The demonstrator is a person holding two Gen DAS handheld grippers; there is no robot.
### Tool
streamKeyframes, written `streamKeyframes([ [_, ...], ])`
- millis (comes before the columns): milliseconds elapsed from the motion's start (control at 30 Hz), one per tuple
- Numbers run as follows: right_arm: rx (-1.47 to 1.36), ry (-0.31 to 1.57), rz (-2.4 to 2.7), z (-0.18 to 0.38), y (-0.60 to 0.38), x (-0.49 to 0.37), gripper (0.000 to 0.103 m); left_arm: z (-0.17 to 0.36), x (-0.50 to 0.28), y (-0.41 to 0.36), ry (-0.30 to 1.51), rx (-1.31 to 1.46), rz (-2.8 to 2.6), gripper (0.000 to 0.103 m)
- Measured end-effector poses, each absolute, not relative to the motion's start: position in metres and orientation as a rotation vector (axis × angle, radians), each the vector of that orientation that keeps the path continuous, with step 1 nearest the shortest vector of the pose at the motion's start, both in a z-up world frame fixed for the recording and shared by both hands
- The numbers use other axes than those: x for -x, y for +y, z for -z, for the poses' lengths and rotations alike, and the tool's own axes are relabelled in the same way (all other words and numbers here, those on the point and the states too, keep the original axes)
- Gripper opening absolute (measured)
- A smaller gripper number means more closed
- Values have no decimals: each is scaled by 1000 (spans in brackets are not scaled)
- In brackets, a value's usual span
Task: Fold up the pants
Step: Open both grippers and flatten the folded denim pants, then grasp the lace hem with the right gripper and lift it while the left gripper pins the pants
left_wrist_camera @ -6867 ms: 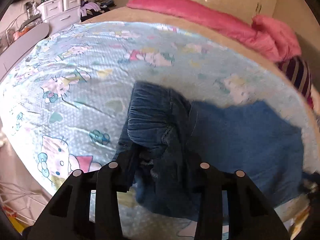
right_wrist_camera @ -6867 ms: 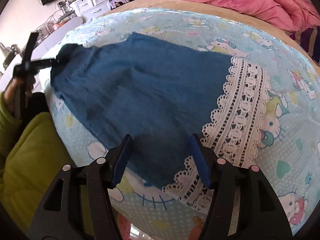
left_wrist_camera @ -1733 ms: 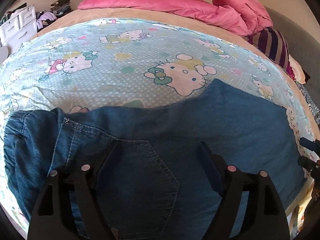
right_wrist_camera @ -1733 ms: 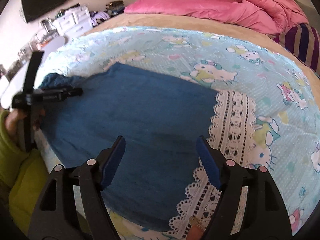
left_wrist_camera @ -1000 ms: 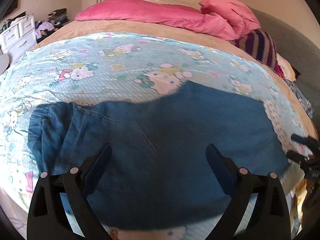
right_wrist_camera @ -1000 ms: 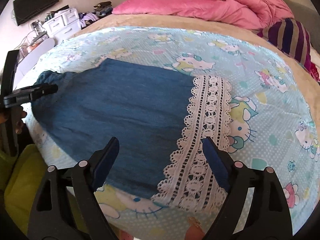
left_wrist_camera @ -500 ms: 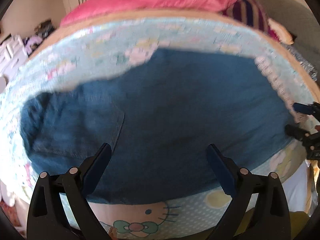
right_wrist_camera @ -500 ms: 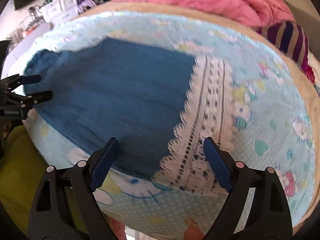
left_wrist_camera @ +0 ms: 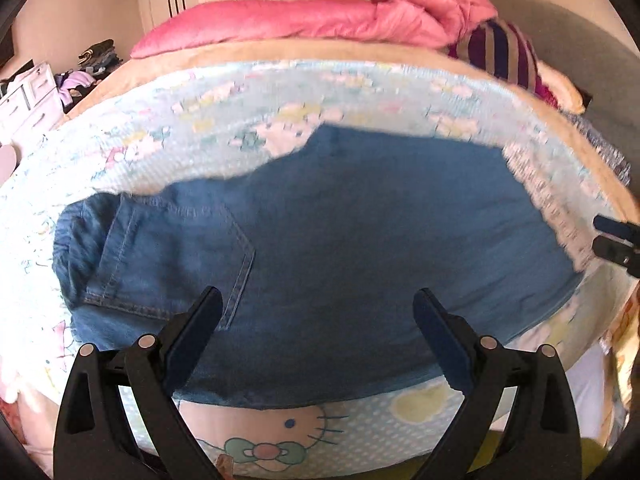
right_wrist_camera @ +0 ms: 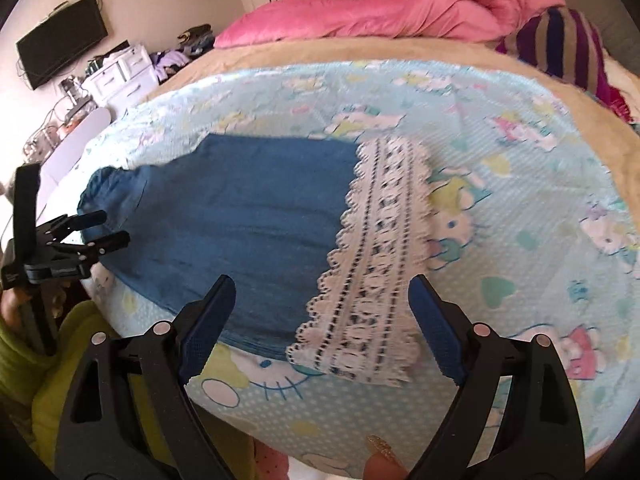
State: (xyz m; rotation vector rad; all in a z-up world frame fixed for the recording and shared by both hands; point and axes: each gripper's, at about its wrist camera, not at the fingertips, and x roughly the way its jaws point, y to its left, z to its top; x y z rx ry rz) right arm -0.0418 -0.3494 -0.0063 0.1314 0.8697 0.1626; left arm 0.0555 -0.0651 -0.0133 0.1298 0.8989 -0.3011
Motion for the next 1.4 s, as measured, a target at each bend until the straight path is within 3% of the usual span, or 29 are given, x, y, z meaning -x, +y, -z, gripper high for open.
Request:
streamKeyframes([
  [533, -234, 946, -108, 30, -377, 56, 84, -16, -97, -172, 826, -240, 482, 99],
  [767, -297, 971, -125, 44, -383, 51, 73, -3, -145, -242, 836, -366, 579, 97],
  [833, -307, 973, -145, 46, -381, 49, 70, 6, -158, -260, 845, -425, 589, 93],
  [900, -312, 983, -158, 50, -379, 47, 64, 13, -167, -271, 856, -442, 625, 68],
  [967, -333, 979, -187, 51, -379, 45, 55, 22, -178, -280, 886, -443, 666, 68],
  [1200, -440, 1005, -207, 57, -383, 30, 55, 45, -204, -295, 945, -412, 820, 67],
  [1267, -448, 1024, -194, 56, -382, 24, 51, 53, -211, -299, 960, -399, 881, 66],
  [1333, -441, 1053, -171, 56, -376, 14, 44, 57, -212, -300, 953, -410, 947, 56],
  [1400, -455, 1077, -154, 56, -370, 4, 37, 57, -213, -299, 962, -385, 1012, 35],
])
